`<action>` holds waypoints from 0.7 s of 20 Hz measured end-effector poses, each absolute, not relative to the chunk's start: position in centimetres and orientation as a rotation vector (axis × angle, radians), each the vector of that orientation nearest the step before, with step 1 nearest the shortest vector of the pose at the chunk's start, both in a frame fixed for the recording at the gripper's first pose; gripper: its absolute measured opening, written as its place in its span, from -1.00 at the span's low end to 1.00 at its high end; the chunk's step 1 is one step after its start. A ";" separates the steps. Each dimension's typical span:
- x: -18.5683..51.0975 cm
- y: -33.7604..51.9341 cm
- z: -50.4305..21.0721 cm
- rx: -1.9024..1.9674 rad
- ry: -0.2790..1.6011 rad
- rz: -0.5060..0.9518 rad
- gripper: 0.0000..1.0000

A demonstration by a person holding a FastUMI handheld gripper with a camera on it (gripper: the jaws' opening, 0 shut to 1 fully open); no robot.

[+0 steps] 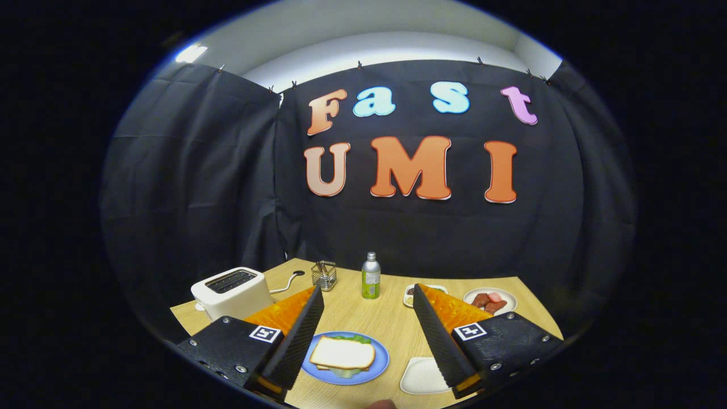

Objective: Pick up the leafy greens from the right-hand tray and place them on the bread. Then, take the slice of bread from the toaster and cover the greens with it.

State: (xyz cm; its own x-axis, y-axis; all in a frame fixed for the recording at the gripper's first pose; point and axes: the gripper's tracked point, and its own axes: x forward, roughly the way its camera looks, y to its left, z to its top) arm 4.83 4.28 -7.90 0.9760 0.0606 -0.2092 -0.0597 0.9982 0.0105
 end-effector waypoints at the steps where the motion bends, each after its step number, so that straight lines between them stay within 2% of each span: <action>1: 4.2 4.1 -7.1 0.000 0.189 0.046 0.92; 8: 0.9 4.7 -2.7 -0.016 0.065 0.033 0.94; 14: -0.9 3.9 -1.7 -0.007 -0.008 0.007 0.94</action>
